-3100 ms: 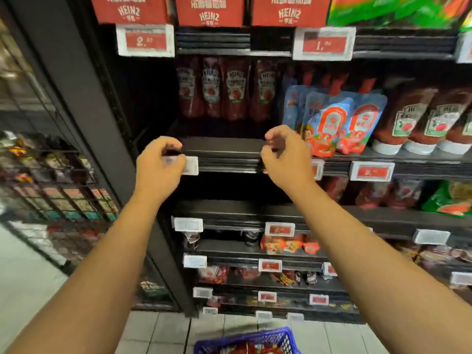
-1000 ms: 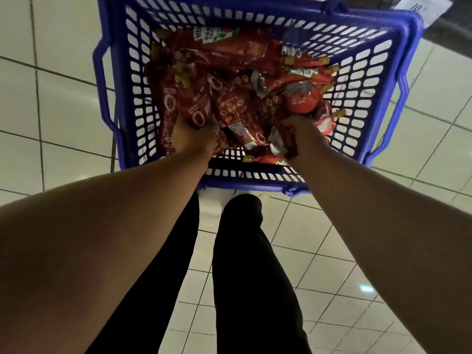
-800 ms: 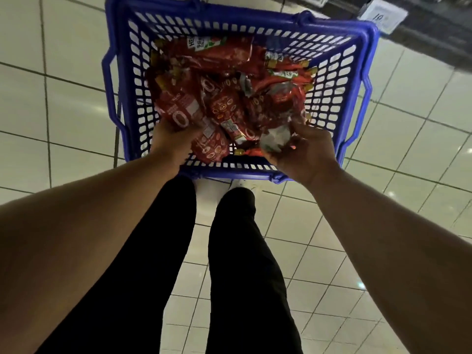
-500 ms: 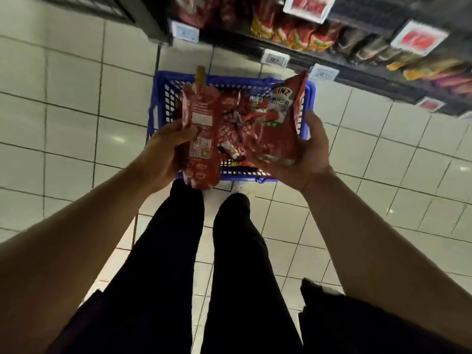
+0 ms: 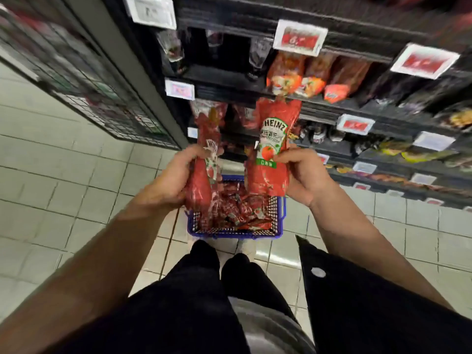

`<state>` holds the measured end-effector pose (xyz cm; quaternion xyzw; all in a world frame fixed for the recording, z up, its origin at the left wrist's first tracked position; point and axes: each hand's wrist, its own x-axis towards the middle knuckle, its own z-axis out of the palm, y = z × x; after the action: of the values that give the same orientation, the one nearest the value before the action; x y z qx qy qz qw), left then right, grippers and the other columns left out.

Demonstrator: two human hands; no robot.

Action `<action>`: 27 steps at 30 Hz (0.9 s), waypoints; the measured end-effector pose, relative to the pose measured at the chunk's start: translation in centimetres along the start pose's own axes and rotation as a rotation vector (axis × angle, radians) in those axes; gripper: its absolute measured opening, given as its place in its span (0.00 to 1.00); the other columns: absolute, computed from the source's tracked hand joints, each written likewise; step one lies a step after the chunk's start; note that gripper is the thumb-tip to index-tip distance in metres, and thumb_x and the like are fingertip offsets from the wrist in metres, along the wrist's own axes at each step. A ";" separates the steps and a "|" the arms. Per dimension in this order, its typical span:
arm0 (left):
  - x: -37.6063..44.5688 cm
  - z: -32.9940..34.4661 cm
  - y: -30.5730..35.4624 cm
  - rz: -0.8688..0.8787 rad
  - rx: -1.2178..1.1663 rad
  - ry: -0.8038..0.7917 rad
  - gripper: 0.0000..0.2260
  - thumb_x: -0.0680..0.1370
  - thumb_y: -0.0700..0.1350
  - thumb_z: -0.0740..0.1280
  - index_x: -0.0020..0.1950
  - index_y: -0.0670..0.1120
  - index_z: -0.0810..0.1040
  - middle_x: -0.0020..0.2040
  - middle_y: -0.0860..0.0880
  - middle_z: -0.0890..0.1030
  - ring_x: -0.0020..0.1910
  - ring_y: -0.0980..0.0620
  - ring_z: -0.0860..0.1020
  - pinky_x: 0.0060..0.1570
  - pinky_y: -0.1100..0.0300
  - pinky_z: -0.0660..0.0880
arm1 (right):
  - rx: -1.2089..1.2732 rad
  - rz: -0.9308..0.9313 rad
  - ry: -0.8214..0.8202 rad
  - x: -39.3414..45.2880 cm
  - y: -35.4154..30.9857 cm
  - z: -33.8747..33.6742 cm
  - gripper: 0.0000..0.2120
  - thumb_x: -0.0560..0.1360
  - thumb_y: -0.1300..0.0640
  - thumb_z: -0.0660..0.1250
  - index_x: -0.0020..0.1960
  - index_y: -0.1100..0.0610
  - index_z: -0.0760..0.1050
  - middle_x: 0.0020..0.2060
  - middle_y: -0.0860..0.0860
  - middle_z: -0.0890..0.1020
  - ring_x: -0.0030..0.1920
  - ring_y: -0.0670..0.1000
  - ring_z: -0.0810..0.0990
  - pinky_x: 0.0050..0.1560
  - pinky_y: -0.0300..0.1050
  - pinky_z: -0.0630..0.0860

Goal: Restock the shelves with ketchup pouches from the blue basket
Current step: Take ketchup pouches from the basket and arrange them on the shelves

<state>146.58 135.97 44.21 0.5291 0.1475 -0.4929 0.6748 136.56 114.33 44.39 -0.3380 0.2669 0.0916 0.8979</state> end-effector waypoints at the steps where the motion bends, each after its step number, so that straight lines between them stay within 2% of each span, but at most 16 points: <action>1: -1.1 0.5 0.8 -0.002 -0.018 -0.008 0.18 0.72 0.47 0.65 0.59 0.40 0.79 0.46 0.39 0.78 0.39 0.42 0.79 0.47 0.47 0.78 | 0.035 0.007 -0.026 -0.7 -0.9 1.2 0.26 0.69 0.64 0.62 0.67 0.65 0.70 0.56 0.66 0.76 0.56 0.65 0.77 0.65 0.63 0.72; 4: -3.7 1.8 3.0 0.014 -0.051 -0.036 0.20 0.72 0.47 0.64 0.60 0.38 0.78 0.49 0.37 0.80 0.43 0.38 0.82 0.49 0.42 0.79 | -0.118 -0.038 0.011 -1.8 -3.1 4.8 0.23 0.70 0.52 0.73 0.61 0.61 0.76 0.47 0.61 0.82 0.45 0.59 0.81 0.52 0.55 0.80; 6: -5.2 2.5 4.6 0.055 -0.020 -0.050 0.23 0.71 0.47 0.65 0.63 0.37 0.79 0.54 0.35 0.80 0.47 0.36 0.83 0.54 0.37 0.78 | -0.319 -0.136 0.046 -2.2 -4.4 6.9 0.19 0.67 0.50 0.79 0.54 0.58 0.81 0.46 0.60 0.84 0.43 0.58 0.84 0.48 0.54 0.82; 8: -6.6 3.4 6.1 0.117 0.046 -0.093 0.18 0.71 0.45 0.69 0.58 0.40 0.84 0.54 0.36 0.83 0.48 0.37 0.84 0.54 0.38 0.79 | -0.412 -0.212 0.026 -2.6 -5.5 8.6 0.12 0.68 0.50 0.79 0.49 0.51 0.85 0.47 0.58 0.87 0.45 0.59 0.86 0.47 0.55 0.82; 10: -7.7 3.9 7.8 0.168 0.135 -0.134 0.09 0.71 0.42 0.72 0.50 0.44 0.87 0.51 0.37 0.85 0.45 0.40 0.85 0.46 0.45 0.83 | -0.417 -0.262 0.004 -2.9 -6.7 10.1 0.09 0.69 0.49 0.77 0.49 0.48 0.86 0.49 0.57 0.87 0.46 0.58 0.87 0.46 0.54 0.83; 11: -8.1 4.0 8.7 0.204 0.170 -0.139 0.09 0.70 0.42 0.74 0.49 0.45 0.87 0.51 0.37 0.85 0.45 0.40 0.86 0.43 0.47 0.83 | -0.416 -0.284 0.002 -2.9 -7.2 10.7 0.09 0.70 0.49 0.76 0.50 0.48 0.86 0.49 0.57 0.87 0.47 0.57 0.87 0.45 0.52 0.83; 14: -8.6 3.9 11.9 0.351 0.220 -0.135 0.11 0.70 0.44 0.77 0.51 0.45 0.86 0.52 0.37 0.85 0.47 0.40 0.86 0.43 0.47 0.82 | -0.483 -0.338 0.035 -2.9 -8.8 12.6 0.11 0.72 0.47 0.75 0.51 0.50 0.85 0.49 0.57 0.87 0.47 0.58 0.87 0.45 0.51 0.83; 16: -8.6 3.6 14.5 0.434 0.234 -0.149 0.09 0.72 0.45 0.75 0.52 0.46 0.86 0.53 0.37 0.85 0.49 0.40 0.86 0.43 0.48 0.82 | -0.542 -0.374 0.094 -2.7 -10.1 14.1 0.13 0.70 0.43 0.75 0.51 0.48 0.85 0.49 0.56 0.87 0.48 0.58 0.87 0.46 0.53 0.83; 19: -8.5 2.7 18.6 0.486 0.287 -0.163 0.11 0.75 0.50 0.75 0.53 0.47 0.85 0.55 0.36 0.84 0.52 0.37 0.85 0.46 0.46 0.82 | -0.606 -0.445 0.144 -2.3 -11.9 16.9 0.10 0.73 0.44 0.75 0.49 0.49 0.85 0.46 0.56 0.88 0.45 0.57 0.88 0.42 0.48 0.83; 23: -8.2 1.5 23.6 0.545 0.292 -0.169 0.14 0.73 0.55 0.73 0.51 0.47 0.86 0.50 0.38 0.86 0.45 0.41 0.86 0.41 0.51 0.82 | -0.629 -0.538 0.204 -1.4 -13.6 21.0 0.06 0.76 0.50 0.74 0.44 0.51 0.85 0.41 0.55 0.88 0.39 0.53 0.87 0.36 0.42 0.81; 27: -7.7 0.9 28.1 0.602 0.282 -0.196 0.13 0.75 0.55 0.70 0.49 0.48 0.87 0.48 0.39 0.86 0.42 0.42 0.86 0.39 0.51 0.82 | -0.671 -0.640 0.219 -0.3 -14.9 24.7 0.06 0.74 0.48 0.75 0.46 0.50 0.84 0.41 0.54 0.88 0.40 0.52 0.87 0.38 0.43 0.81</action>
<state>165.75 137.87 66.08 0.5869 -0.1503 -0.3359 0.7212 151.77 119.33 68.37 -0.6823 0.1982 -0.1445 0.6888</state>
